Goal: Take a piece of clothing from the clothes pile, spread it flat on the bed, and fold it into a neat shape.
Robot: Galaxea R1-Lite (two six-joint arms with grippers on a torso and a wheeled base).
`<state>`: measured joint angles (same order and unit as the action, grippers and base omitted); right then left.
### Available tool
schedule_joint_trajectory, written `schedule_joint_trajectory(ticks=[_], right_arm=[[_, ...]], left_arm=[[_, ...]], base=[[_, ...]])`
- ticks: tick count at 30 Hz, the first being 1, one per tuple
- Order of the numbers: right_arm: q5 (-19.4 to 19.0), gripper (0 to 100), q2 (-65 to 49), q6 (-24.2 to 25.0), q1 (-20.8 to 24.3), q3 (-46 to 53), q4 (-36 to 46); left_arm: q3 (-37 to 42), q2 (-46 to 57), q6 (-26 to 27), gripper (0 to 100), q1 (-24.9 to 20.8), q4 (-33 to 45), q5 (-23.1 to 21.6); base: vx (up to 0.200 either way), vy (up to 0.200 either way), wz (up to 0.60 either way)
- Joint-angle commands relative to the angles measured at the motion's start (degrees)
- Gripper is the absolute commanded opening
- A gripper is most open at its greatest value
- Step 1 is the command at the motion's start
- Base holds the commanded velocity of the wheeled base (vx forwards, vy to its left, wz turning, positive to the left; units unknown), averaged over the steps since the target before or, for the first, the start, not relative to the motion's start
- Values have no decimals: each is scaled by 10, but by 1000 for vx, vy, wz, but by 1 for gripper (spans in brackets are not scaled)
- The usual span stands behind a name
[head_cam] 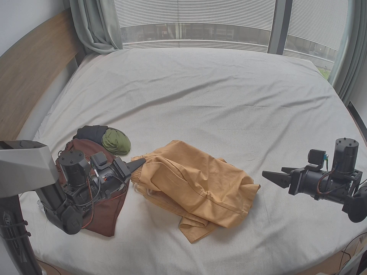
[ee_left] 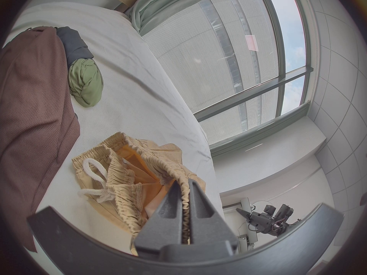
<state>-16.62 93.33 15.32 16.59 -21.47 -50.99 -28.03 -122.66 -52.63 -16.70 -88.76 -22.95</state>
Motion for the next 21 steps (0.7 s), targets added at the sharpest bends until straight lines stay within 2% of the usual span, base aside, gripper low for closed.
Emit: schedule_joint_trajectory(ticks=[1,13,21], right_arm=[[-12,100,80,8,-2,16,-29],[-11,100,177,19,1,24,-97],[-11,100,260,69,14,36,-191]], left_arm=[[0,-3,0,0,0,0,0],[0,-2,0,0,0,-1,0],[-5,-3,0,0,1,-1,0]], base=[[0,0,0],[0,0,0],[0,0,0]])
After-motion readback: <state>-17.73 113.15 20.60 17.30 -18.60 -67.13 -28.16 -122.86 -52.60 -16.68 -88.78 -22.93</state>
